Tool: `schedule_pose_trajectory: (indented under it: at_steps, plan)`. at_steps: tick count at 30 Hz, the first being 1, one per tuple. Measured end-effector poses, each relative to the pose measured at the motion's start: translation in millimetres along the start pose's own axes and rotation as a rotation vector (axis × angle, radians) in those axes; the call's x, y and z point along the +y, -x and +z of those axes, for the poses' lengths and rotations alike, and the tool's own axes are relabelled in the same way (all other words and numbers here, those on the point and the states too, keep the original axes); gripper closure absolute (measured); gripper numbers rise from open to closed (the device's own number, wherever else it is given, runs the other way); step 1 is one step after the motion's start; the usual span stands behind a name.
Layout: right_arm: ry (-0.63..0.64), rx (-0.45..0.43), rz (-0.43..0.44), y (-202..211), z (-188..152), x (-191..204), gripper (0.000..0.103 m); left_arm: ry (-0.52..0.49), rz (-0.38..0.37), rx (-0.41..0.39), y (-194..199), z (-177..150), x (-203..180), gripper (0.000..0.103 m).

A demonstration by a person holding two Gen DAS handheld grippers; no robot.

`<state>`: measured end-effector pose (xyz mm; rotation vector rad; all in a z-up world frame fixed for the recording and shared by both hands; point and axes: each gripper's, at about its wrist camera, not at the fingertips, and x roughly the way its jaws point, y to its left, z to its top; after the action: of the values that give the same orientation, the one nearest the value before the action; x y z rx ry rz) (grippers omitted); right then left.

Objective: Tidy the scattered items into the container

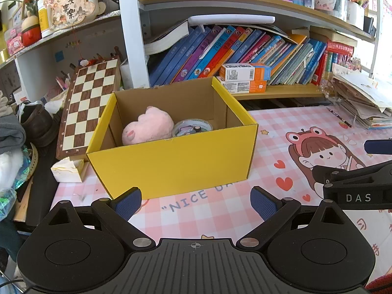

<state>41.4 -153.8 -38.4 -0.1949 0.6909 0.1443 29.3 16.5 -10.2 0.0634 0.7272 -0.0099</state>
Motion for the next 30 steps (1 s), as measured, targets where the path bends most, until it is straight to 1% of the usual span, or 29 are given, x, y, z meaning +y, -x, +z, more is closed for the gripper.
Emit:
schedule_pose_trajectory:
  at_steps: [13,30]
  plan:
    - [0.007,-0.002,0.008,0.5,-0.4,-5.0,0.0,0.002,0.001,-0.003,1.5,-1.2,-1.1,0.006]
    - [0.004,0.003,0.0,0.8,0.7,-1.0,0.0,-0.001,-0.003,0.0,0.8,-0.9,0.3,0.006]
